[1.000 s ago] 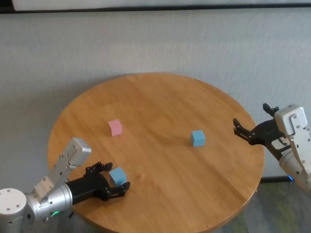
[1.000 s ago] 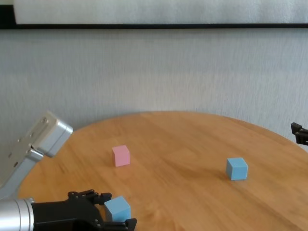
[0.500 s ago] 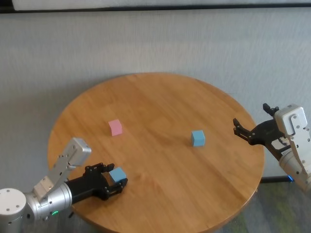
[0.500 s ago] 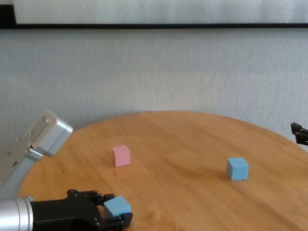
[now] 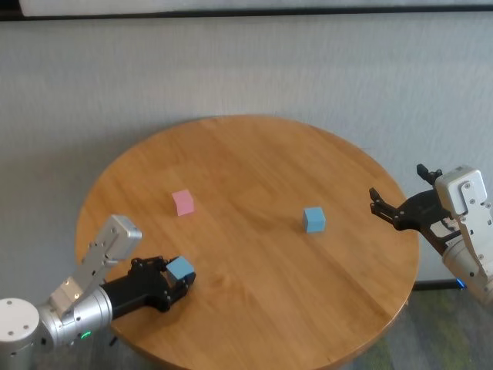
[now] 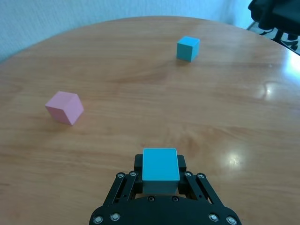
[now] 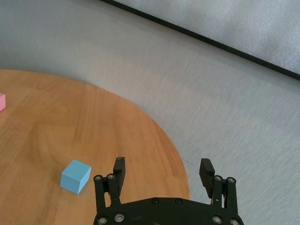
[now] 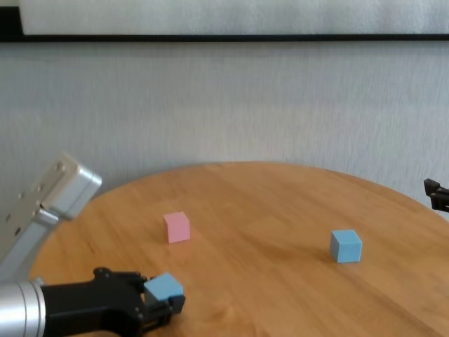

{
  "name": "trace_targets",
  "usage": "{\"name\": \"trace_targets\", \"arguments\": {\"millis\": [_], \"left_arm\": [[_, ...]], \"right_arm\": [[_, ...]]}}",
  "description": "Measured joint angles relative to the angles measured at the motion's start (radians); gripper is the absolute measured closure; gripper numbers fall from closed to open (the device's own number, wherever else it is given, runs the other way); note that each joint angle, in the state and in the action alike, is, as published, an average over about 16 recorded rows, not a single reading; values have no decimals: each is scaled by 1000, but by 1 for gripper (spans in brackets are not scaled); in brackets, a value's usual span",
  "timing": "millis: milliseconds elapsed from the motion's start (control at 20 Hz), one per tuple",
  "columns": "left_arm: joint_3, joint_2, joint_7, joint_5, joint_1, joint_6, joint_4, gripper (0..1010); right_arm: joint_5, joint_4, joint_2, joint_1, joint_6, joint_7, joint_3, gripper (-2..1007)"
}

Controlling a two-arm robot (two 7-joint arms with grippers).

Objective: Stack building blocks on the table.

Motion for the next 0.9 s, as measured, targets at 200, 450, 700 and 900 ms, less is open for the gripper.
{"name": "trace_targets", "arguments": {"millis": [200,450,700,900], "left_arm": [[4,-15,13,15,-14,7,-10,602],[23,-47,22,44,-51,18,-6,609],[57,-91,11,79,-108,23,36,609],[84,-128,-4,101,-156,20,95,609]], "right_arm": [[0,0,0,0,0,0,0,4],[0,0,0,0,0,0,0,4],[0,0,0,0,0,0,0,4],[0,0,0,0,0,0,0,4]]}}
